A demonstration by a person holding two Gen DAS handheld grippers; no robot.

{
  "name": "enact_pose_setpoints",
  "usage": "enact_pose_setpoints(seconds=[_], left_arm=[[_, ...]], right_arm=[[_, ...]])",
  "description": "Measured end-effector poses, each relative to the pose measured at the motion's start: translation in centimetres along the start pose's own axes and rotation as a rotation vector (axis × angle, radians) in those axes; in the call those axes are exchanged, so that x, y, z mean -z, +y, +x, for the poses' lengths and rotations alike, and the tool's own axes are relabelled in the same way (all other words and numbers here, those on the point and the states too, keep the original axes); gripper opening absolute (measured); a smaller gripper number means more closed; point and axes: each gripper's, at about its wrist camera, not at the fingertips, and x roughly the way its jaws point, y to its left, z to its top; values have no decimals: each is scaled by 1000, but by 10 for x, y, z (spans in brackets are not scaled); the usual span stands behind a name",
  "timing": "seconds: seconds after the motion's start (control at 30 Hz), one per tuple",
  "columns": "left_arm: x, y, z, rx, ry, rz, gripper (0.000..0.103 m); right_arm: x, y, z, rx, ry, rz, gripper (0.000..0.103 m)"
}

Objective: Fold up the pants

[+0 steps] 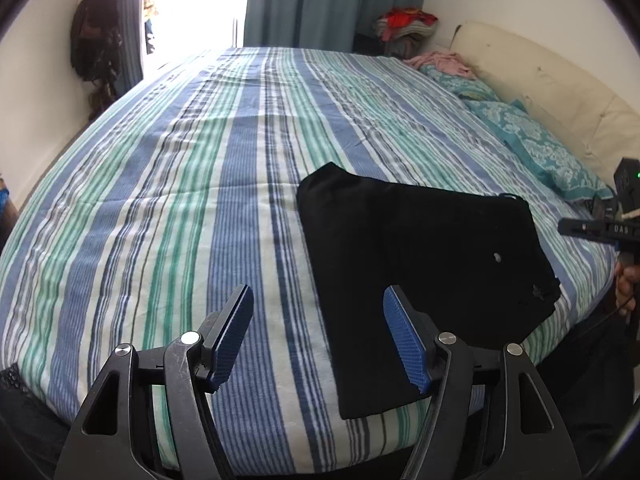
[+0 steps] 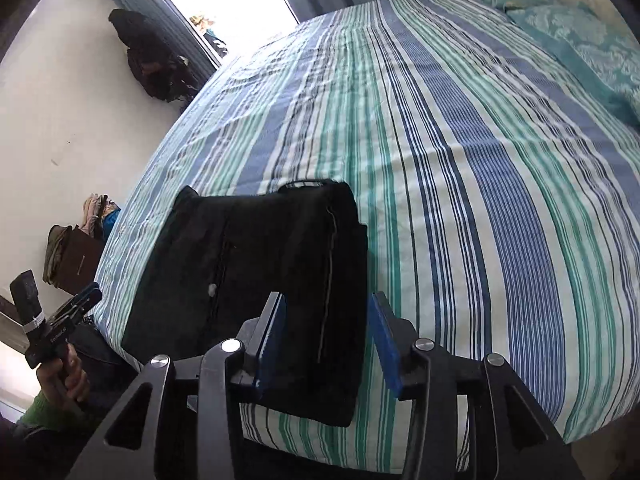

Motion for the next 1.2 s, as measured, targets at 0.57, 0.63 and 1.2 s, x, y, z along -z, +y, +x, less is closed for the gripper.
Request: enact_pose_setpoints(seconds=[0.57, 0.63, 1.2], left_arm=[[17, -51, 52, -106, 179, 128, 72], [17, -50, 53, -105, 181, 120, 72], [23, -48, 54, -100, 186, 101, 79]], right_arm=[[-21, 36, 62, 36, -25, 49, 30], [-14, 55, 41, 43, -50, -26, 33], [99, 67, 37, 106, 32, -8, 36]])
